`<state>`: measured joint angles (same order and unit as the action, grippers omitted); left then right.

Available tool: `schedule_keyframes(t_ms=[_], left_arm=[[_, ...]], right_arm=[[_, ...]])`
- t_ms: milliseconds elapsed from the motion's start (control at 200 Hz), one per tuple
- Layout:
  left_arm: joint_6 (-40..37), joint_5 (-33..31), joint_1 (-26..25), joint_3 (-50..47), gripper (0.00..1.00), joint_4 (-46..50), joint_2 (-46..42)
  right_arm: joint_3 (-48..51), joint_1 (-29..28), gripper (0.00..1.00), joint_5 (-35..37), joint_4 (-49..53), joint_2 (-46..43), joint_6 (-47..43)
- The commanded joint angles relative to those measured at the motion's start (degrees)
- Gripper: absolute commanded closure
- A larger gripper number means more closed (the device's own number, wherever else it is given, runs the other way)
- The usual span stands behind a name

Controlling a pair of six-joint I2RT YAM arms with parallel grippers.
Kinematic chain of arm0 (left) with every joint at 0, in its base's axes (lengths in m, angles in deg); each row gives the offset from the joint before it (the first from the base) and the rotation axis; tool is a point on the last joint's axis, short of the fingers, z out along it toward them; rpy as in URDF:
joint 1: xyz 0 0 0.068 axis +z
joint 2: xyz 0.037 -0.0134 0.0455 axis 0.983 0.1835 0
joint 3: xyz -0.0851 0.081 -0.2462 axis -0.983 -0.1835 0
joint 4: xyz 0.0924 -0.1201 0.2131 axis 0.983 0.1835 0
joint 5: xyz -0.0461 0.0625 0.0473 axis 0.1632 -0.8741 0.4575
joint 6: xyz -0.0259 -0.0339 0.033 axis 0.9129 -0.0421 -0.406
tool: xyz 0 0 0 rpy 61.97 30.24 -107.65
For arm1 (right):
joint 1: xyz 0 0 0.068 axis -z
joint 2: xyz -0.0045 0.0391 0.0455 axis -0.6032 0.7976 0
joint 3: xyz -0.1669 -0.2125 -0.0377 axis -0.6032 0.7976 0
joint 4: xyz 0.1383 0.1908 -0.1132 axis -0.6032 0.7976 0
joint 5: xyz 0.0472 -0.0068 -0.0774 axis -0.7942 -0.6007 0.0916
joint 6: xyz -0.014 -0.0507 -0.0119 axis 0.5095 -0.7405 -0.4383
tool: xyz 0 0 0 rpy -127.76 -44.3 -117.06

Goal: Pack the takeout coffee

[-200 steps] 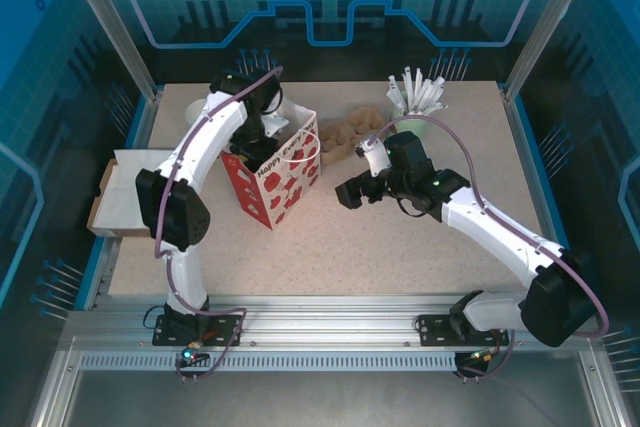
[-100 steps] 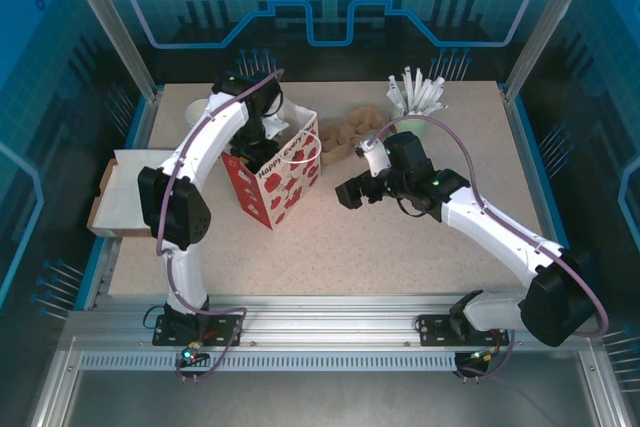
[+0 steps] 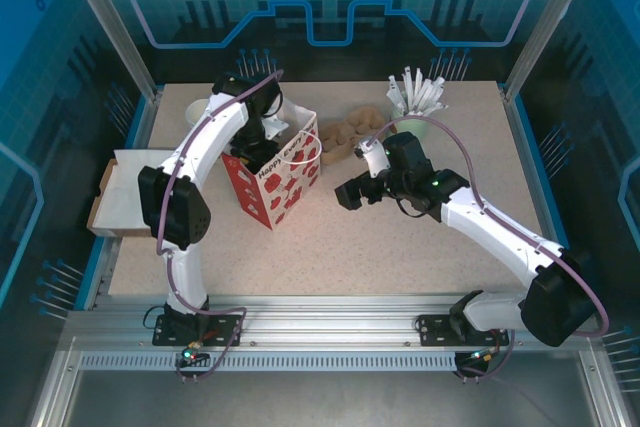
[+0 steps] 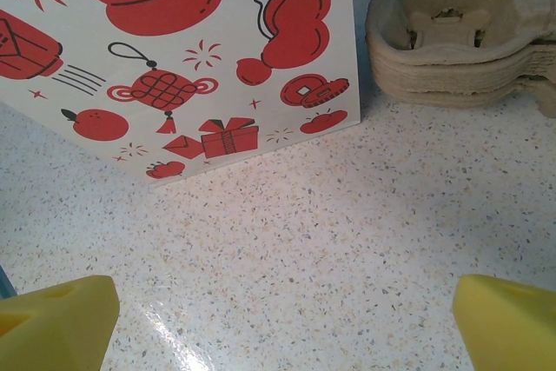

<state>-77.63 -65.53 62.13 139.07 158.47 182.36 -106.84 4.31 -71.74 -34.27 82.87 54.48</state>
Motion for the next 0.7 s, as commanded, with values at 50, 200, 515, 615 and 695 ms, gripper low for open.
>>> schedule_keyframes(t_ms=[50,200,515,615,695], left_arm=[[-1.47,1.03,0.59,-0.64,0.6,0.1,0.39],[-1.44,1.1,0.58,-0.64,0.61,0.07,0.39],[-1.41,1.01,0.6,-0.39,0.61,0.36,0.4],[-1.43,0.99,0.6,-0.38,0.61,0.5,0.39],[-1.43,1.04,0.6,-0.45,0.61,0.52,0.43]], right_arm=[[-1.57,-1.13,0.0,0.65,0.98,0.59,-0.77],[-1.52,-1.11,0.0,0.74,0.98,0.5,-0.87],[-1.5,-1.22,0.0,0.83,0.95,0.53,-0.76],[-1.44,-1.19,0.0,0.83,0.83,0.5,-0.82],[-1.45,-1.19,0.0,0.83,0.88,0.5,-0.79]])
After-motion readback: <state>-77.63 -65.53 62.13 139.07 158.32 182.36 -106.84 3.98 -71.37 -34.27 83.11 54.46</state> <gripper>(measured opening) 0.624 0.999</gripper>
